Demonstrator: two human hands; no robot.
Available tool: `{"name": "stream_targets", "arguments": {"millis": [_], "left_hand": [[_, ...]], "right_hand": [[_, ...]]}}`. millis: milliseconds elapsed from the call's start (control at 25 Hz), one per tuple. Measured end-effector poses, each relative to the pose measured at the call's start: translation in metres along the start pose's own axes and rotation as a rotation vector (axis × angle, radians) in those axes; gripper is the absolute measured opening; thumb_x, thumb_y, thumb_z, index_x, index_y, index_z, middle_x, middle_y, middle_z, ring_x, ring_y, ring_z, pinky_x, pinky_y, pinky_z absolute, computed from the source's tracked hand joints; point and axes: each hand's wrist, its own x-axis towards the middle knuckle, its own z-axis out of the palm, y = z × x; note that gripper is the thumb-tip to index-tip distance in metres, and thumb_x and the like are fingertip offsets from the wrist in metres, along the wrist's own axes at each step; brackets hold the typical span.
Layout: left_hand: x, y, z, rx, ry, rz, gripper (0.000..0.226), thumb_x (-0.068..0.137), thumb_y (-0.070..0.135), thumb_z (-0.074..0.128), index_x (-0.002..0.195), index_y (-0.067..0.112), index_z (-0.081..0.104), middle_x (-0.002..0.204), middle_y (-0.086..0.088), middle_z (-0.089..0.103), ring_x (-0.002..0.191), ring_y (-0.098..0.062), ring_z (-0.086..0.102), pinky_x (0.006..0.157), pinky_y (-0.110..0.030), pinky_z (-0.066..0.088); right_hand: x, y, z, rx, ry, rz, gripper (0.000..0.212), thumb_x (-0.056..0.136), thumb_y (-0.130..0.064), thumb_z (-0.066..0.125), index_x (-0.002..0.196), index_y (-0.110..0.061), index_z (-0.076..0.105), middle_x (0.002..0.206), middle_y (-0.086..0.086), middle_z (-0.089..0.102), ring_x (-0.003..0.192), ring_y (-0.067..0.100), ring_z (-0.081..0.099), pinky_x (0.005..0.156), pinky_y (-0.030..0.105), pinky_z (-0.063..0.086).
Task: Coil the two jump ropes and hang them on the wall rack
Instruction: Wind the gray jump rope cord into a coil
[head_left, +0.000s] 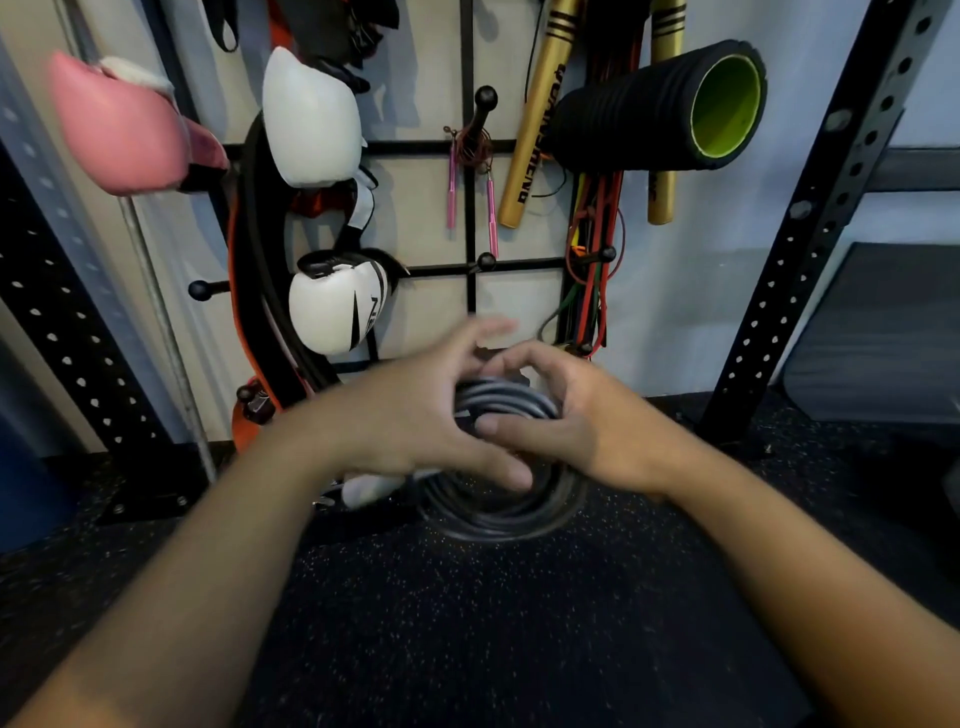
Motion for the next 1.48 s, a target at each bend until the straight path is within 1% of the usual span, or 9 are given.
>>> {"name": "stream_targets", "arguments": {"millis": [160, 360, 600, 720, 920, 1000, 1080, 1280, 1480], "left_hand": [[0.012, -0.011, 0.024, -0.261, -0.059, -0.057, 0.062, 0.071, 0.022, 0.093, 0.124, 0.027, 0.062, 0.109, -0.001, 0.078, 0.098, -0.020, 0.076, 0.089, -0.052, 0.061], [0.012, -0.007, 0.037, -0.516, -0.147, -0.203, 0.026, 0.081, 0.010, 0.084, 0.106, 0.011, 0.075, 0.079, -0.009, 0.075, 0.070, -0.021, 0.071, 0.063, -0.033, 0.058], [0.012, -0.011, 0.021, -0.656, 0.158, -0.133, 0.053, 0.069, 0.042, 0.083, 0.109, 0.009, 0.071, 0.053, 0.005, 0.056, 0.046, -0.012, 0.052, 0.055, -0.030, 0.049], [0.019, -0.007, 0.021, -1.117, 0.546, -0.051, 0.030, 0.075, 0.038, 0.080, 0.088, 0.015, 0.067, 0.052, 0.008, 0.052, 0.044, -0.008, 0.048, 0.057, -0.030, 0.046], [0.030, 0.010, 0.054, -1.510, 0.952, -0.178, 0.034, 0.087, 0.042, 0.077, 0.069, 0.017, 0.062, 0.057, 0.005, 0.057, 0.054, -0.012, 0.061, 0.069, -0.037, 0.060], [0.028, 0.013, 0.064, -1.477, 1.014, -0.168, 0.037, 0.089, 0.045, 0.074, 0.067, 0.018, 0.061, 0.059, 0.003, 0.059, 0.058, -0.015, 0.065, 0.071, -0.038, 0.060], [0.026, 0.015, 0.069, -1.382, 1.078, -0.168, 0.039, 0.090, 0.050, 0.071, 0.066, 0.020, 0.062, 0.061, 0.002, 0.060, 0.061, -0.019, 0.066, 0.068, -0.040, 0.058], [0.021, 0.021, 0.074, -1.346, 1.056, -0.178, 0.039, 0.095, 0.053, 0.062, 0.071, 0.023, 0.059, 0.059, 0.009, 0.060, 0.052, -0.011, 0.060, 0.038, -0.021, 0.036], [0.023, 0.020, 0.072, -1.335, 0.918, -0.109, 0.037, 0.095, 0.048, 0.064, 0.067, 0.024, 0.061, 0.065, 0.009, 0.064, 0.056, -0.011, 0.062, 0.043, -0.025, 0.040]], "right_hand": [[0.003, 0.005, 0.004, 0.139, 0.009, 0.004, 0.039, 0.091, -0.014, 0.076, 0.120, -0.009, 0.050, 0.057, -0.014, 0.063, 0.048, -0.002, 0.053, 0.050, 0.011, 0.041], [0.001, 0.009, 0.003, 0.046, 0.022, -0.003, 0.037, 0.088, -0.030, 0.079, 0.106, -0.019, 0.049, 0.059, -0.008, 0.062, 0.051, 0.005, 0.050, 0.052, 0.020, 0.041], [0.003, 0.011, -0.014, 0.049, 0.384, 0.022, 0.052, 0.099, -0.061, 0.041, 0.090, -0.016, 0.067, 0.069, 0.004, 0.063, 0.059, 0.020, 0.056, 0.057, 0.030, 0.047], [0.003, 0.025, -0.027, 0.363, 0.336, 0.098, 0.067, 0.100, -0.071, 0.030, 0.094, -0.017, 0.068, 0.069, 0.006, 0.060, 0.052, 0.021, 0.042, 0.049, 0.031, 0.029], [0.007, 0.017, 0.028, 0.379, 0.211, 0.063, 0.076, 0.079, -0.090, 0.036, 0.126, -0.034, 0.059, 0.113, 0.005, 0.072, 0.083, 0.023, 0.066, 0.069, 0.040, 0.055], [0.009, 0.015, 0.046, 0.412, 0.266, 0.080, 0.064, 0.080, -0.082, 0.054, 0.126, -0.037, 0.058, 0.110, -0.002, 0.074, 0.085, 0.016, 0.070, 0.078, 0.041, 0.055], [0.008, 0.012, 0.053, 0.484, 0.309, 0.079, 0.051, 0.088, -0.064, 0.065, 0.123, -0.027, 0.061, 0.093, 0.002, 0.076, 0.065, 0.016, 0.068, 0.065, 0.037, 0.055], [0.001, 0.003, 0.055, 0.772, 0.326, 0.241, 0.029, 0.096, -0.045, 0.067, 0.097, -0.016, 0.065, 0.059, 0.005, 0.063, 0.035, 0.016, 0.042, 0.038, 0.024, 0.030], [0.003, 0.006, 0.049, 0.839, 0.307, 0.274, 0.027, 0.097, -0.038, 0.066, 0.105, -0.013, 0.063, 0.062, 0.009, 0.063, 0.031, 0.012, 0.034, 0.036, 0.021, 0.017]]}}
